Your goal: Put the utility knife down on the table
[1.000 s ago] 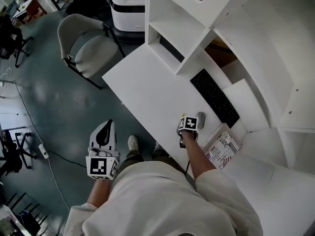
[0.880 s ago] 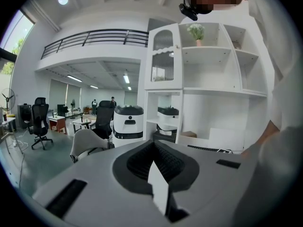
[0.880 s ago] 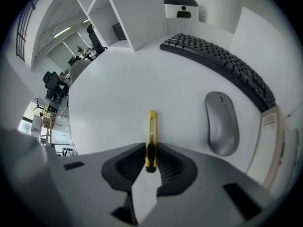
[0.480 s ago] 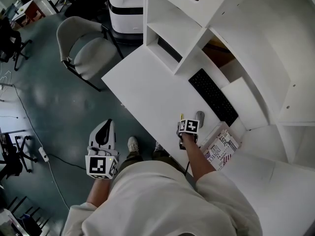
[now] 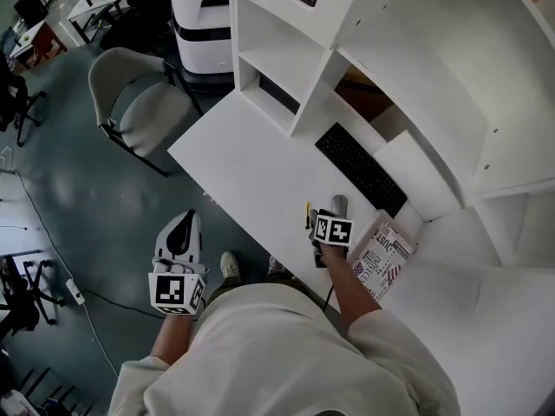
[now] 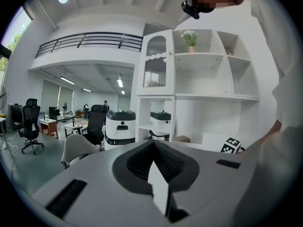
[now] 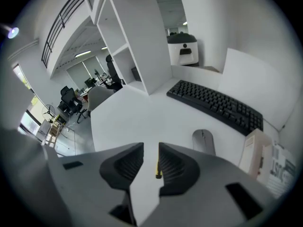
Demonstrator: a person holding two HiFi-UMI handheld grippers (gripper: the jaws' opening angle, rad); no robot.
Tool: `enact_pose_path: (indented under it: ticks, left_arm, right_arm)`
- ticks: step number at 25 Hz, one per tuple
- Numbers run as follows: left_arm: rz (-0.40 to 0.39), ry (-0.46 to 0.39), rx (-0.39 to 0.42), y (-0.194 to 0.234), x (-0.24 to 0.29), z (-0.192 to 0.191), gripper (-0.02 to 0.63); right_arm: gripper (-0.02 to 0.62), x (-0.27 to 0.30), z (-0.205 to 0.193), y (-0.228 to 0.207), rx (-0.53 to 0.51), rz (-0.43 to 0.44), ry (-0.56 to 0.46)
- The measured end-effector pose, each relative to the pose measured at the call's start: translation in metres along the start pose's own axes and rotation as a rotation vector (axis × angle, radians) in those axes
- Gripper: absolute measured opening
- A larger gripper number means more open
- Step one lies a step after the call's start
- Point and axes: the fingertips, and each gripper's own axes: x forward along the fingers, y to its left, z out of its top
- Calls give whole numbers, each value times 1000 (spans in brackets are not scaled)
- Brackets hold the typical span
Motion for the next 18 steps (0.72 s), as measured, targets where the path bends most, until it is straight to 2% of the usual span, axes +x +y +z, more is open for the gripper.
enact_pose_path:
  ticks: [18]
  left_arm:
    - [-75, -42, 16, -33, -3, 14, 0]
  right_arm:
    - [60, -180, 75, 38, -198, 23, -556]
